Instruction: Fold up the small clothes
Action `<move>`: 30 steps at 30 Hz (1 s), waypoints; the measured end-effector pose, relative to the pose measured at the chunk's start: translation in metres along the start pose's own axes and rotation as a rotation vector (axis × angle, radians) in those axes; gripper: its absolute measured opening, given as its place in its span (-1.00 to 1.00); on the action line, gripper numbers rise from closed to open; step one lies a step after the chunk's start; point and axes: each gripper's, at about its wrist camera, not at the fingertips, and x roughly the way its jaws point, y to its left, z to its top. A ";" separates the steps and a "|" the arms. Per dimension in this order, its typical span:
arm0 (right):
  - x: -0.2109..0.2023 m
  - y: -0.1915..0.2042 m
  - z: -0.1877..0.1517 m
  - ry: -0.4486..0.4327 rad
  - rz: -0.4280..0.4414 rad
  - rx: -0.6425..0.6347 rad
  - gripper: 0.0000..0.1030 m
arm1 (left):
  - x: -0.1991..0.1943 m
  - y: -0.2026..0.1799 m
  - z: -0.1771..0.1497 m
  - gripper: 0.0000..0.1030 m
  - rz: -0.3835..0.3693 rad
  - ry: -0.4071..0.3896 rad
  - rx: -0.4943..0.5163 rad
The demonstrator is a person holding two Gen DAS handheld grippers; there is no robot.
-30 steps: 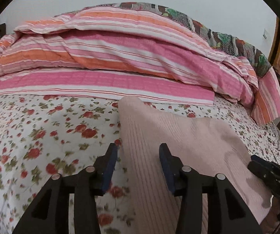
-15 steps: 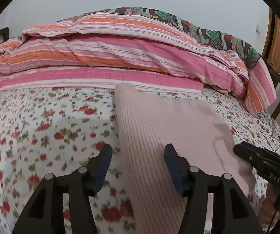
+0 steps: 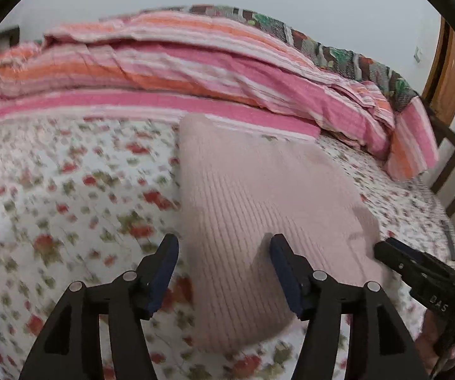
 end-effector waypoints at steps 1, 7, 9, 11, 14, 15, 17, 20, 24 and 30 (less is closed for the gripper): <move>-0.004 0.001 -0.001 0.001 -0.005 0.000 -0.20 | -0.001 -0.001 -0.003 0.13 0.000 0.002 0.004; -0.047 0.005 0.004 -0.043 -0.071 0.009 -0.20 | -0.029 -0.010 -0.005 0.13 0.026 -0.025 0.008; -0.059 0.007 0.008 -0.037 -0.108 0.003 -0.19 | -0.043 -0.015 -0.002 0.13 0.054 -0.036 0.016; -0.070 0.008 0.011 -0.026 -0.110 0.013 -0.19 | -0.060 -0.020 0.004 0.31 0.074 -0.049 0.019; -0.088 0.009 0.014 -0.016 -0.099 0.030 -0.16 | -0.088 -0.028 0.009 0.43 0.099 -0.078 0.021; -0.094 0.010 0.014 -0.021 -0.106 0.031 -0.11 | -0.099 -0.031 0.010 0.46 0.119 -0.090 0.022; -0.107 0.015 0.014 -0.027 -0.118 0.024 -0.04 | -0.112 -0.034 0.011 0.50 0.140 -0.096 0.024; -0.127 0.021 0.015 -0.024 -0.124 0.020 0.00 | -0.130 -0.035 0.011 0.64 0.166 -0.091 0.021; -0.151 0.028 0.013 -0.076 -0.168 0.003 0.61 | -0.150 -0.035 0.007 0.65 0.191 -0.100 0.011; -0.167 0.032 0.005 -0.106 -0.191 -0.025 0.88 | -0.160 -0.035 0.000 0.69 0.212 -0.088 0.013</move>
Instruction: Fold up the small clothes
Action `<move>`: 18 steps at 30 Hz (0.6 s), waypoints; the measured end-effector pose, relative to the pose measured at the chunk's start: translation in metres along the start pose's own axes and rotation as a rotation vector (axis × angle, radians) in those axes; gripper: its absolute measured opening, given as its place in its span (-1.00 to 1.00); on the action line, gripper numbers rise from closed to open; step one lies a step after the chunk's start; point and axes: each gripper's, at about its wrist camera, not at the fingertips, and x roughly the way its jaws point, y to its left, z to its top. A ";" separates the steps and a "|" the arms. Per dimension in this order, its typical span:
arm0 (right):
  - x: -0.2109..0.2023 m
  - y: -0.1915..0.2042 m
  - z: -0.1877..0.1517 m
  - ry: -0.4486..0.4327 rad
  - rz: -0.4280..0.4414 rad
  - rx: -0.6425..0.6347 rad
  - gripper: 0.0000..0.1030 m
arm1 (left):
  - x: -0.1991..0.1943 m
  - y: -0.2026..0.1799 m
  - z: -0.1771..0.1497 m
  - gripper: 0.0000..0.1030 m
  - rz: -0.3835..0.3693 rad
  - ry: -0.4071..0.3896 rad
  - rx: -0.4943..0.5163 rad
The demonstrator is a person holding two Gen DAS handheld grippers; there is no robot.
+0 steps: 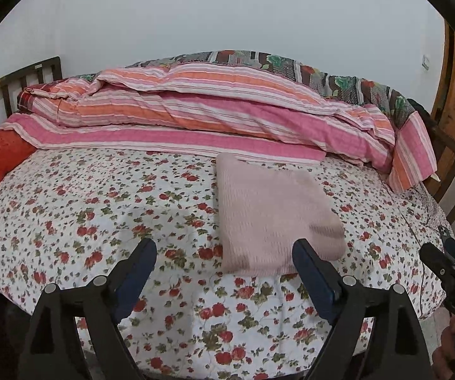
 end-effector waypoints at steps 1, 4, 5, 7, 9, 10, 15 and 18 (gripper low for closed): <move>0.001 -0.001 -0.001 0.006 -0.002 0.001 0.89 | -0.001 -0.001 -0.001 0.69 0.005 -0.002 0.002; 0.000 -0.003 -0.006 0.012 -0.015 0.006 0.89 | -0.005 -0.005 -0.005 0.69 0.005 -0.004 0.011; 0.000 -0.004 -0.007 0.014 -0.012 0.009 0.89 | -0.006 -0.006 -0.006 0.69 0.005 -0.004 0.014; -0.002 -0.005 -0.008 0.013 -0.014 0.011 0.89 | -0.008 -0.010 -0.008 0.69 0.004 -0.004 0.022; -0.004 -0.005 -0.008 0.010 -0.017 0.008 0.89 | -0.008 -0.013 -0.008 0.69 0.000 -0.004 0.027; -0.004 -0.005 -0.009 0.009 -0.018 0.007 0.89 | -0.009 -0.014 -0.009 0.69 -0.002 -0.006 0.029; -0.004 -0.005 -0.010 0.011 -0.018 0.007 0.89 | -0.009 -0.022 -0.011 0.69 -0.013 -0.009 0.033; -0.002 -0.007 -0.010 0.013 -0.022 0.009 0.89 | -0.008 -0.027 -0.013 0.69 -0.009 -0.009 0.045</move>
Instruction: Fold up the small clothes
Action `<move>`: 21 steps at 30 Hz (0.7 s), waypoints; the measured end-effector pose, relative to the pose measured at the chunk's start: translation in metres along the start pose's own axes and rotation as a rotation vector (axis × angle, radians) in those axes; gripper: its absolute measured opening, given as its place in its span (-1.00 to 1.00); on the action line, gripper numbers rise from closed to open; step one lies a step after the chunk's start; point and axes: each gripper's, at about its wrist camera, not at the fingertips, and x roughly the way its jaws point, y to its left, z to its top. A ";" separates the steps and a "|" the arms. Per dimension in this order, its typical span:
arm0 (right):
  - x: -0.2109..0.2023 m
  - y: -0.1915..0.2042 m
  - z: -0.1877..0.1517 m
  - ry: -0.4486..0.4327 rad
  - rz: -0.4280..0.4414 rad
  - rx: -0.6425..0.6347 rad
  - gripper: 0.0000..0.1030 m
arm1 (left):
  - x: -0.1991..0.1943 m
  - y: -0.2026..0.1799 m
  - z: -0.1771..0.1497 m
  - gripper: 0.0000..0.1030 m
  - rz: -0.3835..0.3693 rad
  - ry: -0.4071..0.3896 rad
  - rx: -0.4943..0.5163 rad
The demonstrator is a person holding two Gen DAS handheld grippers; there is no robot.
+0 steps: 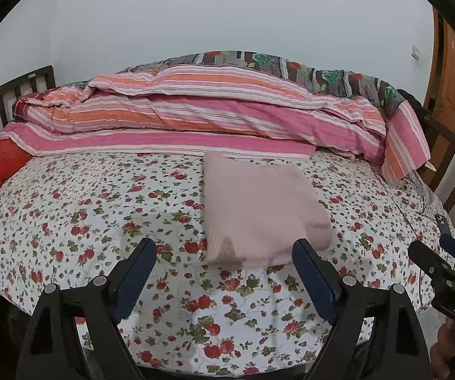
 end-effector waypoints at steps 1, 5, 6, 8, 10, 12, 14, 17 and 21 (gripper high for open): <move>0.000 0.000 -0.001 0.002 -0.002 0.003 0.90 | 0.000 -0.001 0.000 0.69 -0.001 0.001 -0.002; 0.003 0.001 -0.002 0.008 -0.002 -0.003 0.90 | 0.002 0.001 -0.001 0.69 -0.004 0.004 -0.008; 0.003 0.002 -0.002 0.009 -0.003 -0.006 0.90 | 0.003 0.001 -0.001 0.69 -0.004 0.005 -0.006; 0.003 0.003 -0.003 0.011 -0.003 -0.009 0.90 | 0.002 0.001 -0.001 0.69 -0.004 0.006 -0.003; 0.004 0.003 -0.004 0.011 -0.004 -0.005 0.90 | 0.003 0.001 -0.001 0.70 -0.003 0.007 0.000; 0.005 0.004 -0.004 0.012 -0.003 -0.003 0.90 | 0.004 0.001 -0.002 0.70 -0.003 0.006 0.002; 0.006 0.005 -0.004 0.014 -0.006 -0.009 0.91 | 0.004 0.001 -0.002 0.70 -0.003 0.006 -0.003; 0.006 0.006 -0.004 0.015 -0.008 -0.012 0.91 | 0.004 0.001 -0.002 0.70 -0.003 0.008 0.000; 0.006 0.006 -0.005 0.014 -0.007 -0.008 0.91 | 0.005 0.002 -0.002 0.70 -0.001 0.010 0.000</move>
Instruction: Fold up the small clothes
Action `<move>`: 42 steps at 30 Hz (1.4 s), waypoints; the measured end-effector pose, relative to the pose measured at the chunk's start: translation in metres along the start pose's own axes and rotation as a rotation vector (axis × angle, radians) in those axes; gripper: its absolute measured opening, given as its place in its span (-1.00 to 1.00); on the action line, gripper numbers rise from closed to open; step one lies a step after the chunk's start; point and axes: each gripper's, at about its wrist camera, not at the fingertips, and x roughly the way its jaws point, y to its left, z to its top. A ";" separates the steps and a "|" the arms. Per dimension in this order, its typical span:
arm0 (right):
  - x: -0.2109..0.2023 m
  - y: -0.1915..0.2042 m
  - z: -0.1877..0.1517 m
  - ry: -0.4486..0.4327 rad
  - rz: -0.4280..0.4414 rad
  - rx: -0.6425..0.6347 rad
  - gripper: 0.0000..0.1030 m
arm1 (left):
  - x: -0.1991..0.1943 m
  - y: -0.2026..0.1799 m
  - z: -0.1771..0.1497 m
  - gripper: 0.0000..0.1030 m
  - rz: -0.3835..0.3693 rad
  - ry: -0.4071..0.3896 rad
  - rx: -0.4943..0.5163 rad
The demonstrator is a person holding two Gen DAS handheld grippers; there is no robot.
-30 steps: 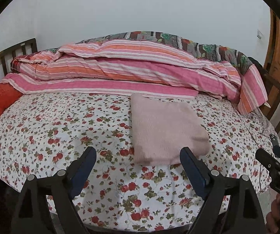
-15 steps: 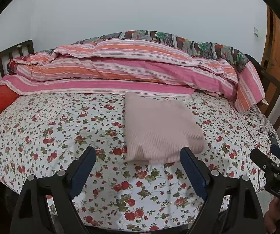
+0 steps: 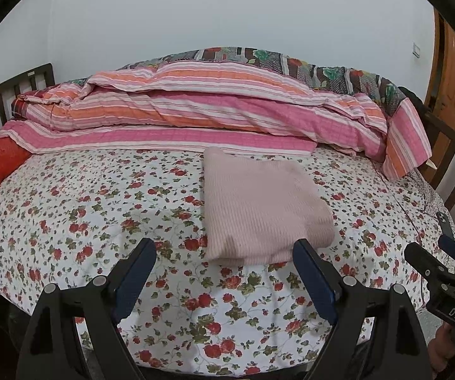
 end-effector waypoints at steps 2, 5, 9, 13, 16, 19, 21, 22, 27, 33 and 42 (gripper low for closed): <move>0.000 0.000 0.000 0.001 -0.002 -0.001 0.91 | 0.000 0.000 0.000 0.70 0.001 0.000 -0.001; 0.000 0.000 -0.001 0.000 -0.002 -0.002 0.91 | 0.001 0.001 0.000 0.70 0.002 -0.002 0.000; 0.000 0.000 -0.001 0.001 -0.003 0.000 0.91 | 0.000 0.002 0.000 0.70 0.004 -0.004 0.005; 0.000 0.000 -0.001 0.000 -0.003 -0.002 0.91 | 0.000 0.002 0.000 0.70 0.004 -0.005 0.004; 0.000 0.000 -0.001 0.000 -0.003 -0.003 0.91 | 0.000 0.003 0.000 0.70 0.003 -0.003 0.004; 0.000 0.001 -0.002 0.000 -0.003 -0.002 0.91 | 0.000 0.003 0.000 0.70 0.004 -0.004 0.006; 0.000 0.001 -0.002 0.000 -0.002 -0.002 0.91 | 0.000 0.003 0.000 0.70 0.002 -0.004 0.005; -0.001 0.001 -0.001 -0.001 -0.001 -0.005 0.91 | 0.000 0.003 0.000 0.70 0.002 -0.003 0.006; -0.001 0.000 -0.001 -0.002 0.001 -0.009 0.91 | -0.001 0.003 0.000 0.70 0.002 -0.004 0.004; -0.001 0.000 -0.001 -0.002 0.000 -0.009 0.91 | -0.002 0.002 0.002 0.70 0.003 -0.005 0.006; -0.002 0.000 -0.002 -0.003 0.001 -0.008 0.91 | -0.003 0.002 0.003 0.70 0.003 -0.006 0.005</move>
